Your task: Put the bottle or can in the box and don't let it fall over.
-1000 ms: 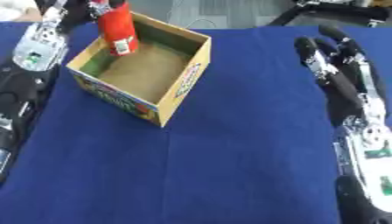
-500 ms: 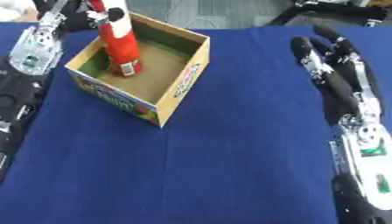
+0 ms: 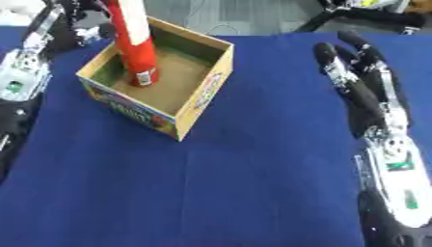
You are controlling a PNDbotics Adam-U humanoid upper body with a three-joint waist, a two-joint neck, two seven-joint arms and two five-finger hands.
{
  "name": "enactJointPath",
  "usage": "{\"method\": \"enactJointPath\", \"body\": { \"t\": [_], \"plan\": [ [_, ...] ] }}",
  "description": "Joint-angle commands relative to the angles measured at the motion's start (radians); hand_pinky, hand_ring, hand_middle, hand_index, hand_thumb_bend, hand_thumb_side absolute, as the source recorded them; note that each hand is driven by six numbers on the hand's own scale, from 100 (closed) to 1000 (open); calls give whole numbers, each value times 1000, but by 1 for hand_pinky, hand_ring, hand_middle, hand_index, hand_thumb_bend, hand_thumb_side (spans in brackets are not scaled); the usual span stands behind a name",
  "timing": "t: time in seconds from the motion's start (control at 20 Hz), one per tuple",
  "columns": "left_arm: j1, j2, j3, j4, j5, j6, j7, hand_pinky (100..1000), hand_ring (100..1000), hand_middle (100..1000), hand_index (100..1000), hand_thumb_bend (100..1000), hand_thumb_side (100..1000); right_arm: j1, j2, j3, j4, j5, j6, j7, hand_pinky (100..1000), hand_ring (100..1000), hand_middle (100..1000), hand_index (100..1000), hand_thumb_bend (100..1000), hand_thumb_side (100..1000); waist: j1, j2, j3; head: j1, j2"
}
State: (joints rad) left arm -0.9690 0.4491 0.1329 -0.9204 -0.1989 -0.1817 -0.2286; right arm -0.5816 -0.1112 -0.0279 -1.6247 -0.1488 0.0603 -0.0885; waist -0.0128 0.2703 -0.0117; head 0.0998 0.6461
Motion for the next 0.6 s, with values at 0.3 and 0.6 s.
{"method": "enactJointPath", "body": {
  "t": [0.3, 0.6],
  "plan": [
    [132, 119, 18, -172, 114, 27, -8, 1000, 933, 733, 835, 752, 508, -1, -50, -27, -8, 7, -2, -25, 765, 967, 1000, 815, 666, 413, 2, -52, 40, -46, 38],
    [257, 178, 38, -286, 172, 23, 4, 1000, 934, 741, 808, 722, 513, 9, -61, -35, -5, 12, -3, -34, 765, 967, 1000, 815, 667, 418, 2, -75, 67, -65, 58]
  ]
}}
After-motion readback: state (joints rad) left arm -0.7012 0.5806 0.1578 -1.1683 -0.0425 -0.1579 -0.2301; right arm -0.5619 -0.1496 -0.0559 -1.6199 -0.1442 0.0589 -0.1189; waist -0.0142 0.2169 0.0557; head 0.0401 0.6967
